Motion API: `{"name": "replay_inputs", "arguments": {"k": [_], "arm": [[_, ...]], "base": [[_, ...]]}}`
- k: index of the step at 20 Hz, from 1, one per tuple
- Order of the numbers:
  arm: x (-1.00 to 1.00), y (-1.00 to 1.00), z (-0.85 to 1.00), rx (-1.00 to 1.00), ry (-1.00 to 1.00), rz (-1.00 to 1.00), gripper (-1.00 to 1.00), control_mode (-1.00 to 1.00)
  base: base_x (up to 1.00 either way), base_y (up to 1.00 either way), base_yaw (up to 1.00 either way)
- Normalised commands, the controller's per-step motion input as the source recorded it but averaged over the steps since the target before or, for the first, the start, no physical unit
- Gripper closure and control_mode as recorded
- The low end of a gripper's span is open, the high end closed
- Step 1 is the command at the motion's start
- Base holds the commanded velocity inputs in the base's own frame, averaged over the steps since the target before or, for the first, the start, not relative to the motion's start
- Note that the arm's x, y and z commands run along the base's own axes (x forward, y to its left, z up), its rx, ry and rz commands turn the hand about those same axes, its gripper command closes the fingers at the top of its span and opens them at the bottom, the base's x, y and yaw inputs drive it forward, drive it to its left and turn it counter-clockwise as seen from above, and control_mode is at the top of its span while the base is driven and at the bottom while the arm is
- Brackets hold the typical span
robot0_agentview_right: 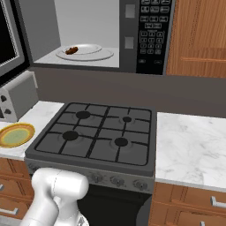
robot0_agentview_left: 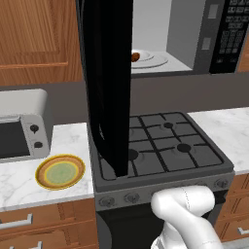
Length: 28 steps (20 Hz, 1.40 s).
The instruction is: Pick the chicken drumstick from the counter and place it in the microwave. Then turn on the microwave.
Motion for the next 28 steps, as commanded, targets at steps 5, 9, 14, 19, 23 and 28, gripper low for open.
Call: {"name": "replay_inputs", "arguments": {"k": [5,9,14,19,23,28], "arm": [[-0.10,0.07,0.00,0.00,-0.02,0.00,-1.00,-1.00],[-0.15,0.12,0.00,0.00,-0.05,0.00,-1.00,-1.00],[-0.15,0.12,0.00,0.00,-0.04,0.00,-1.00,-1.00],[-0.08,0.15,0.00,0.00,-0.04,0.00,-1.00,-1.00],[-0.03,0.23,0.00,0.00,-0.04,0.00,-1.00,-1.00],[-0.03,0.25,0.00,0.00,-0.04,0.00,-1.00,-1.00]], "base": [[0.00,0.00,0.00],[0.00,0.00,0.00],[0.00,0.00,0.00],[0.00,0.00,0.00],[0.00,0.00,0.00],[0.00,0.00,0.00]]}}
